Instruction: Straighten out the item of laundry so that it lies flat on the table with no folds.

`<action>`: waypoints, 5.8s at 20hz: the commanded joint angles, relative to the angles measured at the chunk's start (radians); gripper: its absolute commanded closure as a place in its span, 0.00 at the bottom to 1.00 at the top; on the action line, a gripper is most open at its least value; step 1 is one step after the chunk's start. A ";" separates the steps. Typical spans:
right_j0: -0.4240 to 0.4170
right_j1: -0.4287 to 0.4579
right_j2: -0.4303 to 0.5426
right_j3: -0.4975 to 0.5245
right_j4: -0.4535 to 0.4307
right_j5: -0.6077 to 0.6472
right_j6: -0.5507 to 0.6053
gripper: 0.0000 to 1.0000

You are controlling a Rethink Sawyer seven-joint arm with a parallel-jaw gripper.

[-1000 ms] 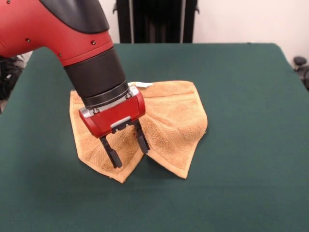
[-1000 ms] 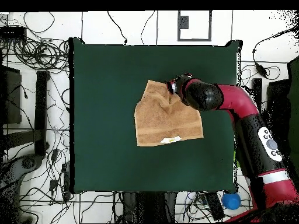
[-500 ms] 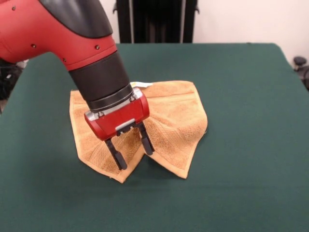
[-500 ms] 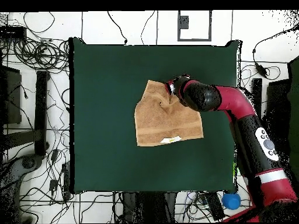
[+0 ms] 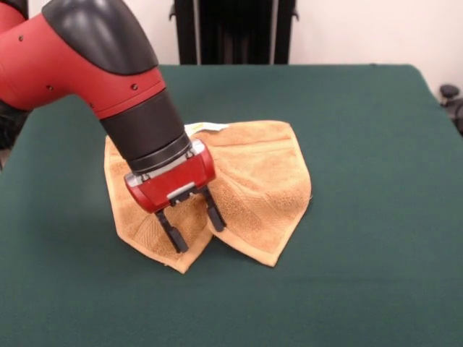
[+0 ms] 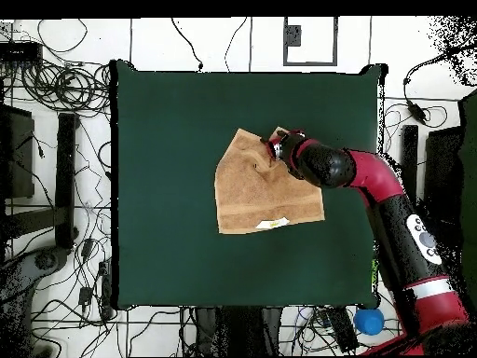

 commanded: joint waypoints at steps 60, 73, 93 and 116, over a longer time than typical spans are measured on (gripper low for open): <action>0.130 0.009 -0.137 0.299 0.149 -0.312 0.114 0.00; 0.172 0.026 -0.136 0.237 0.178 -0.272 0.101 0.00; 0.263 -0.055 -0.160 0.267 0.262 -0.323 0.193 0.00; 0.061 -0.121 -0.143 0.186 0.264 0.087 -0.147 0.00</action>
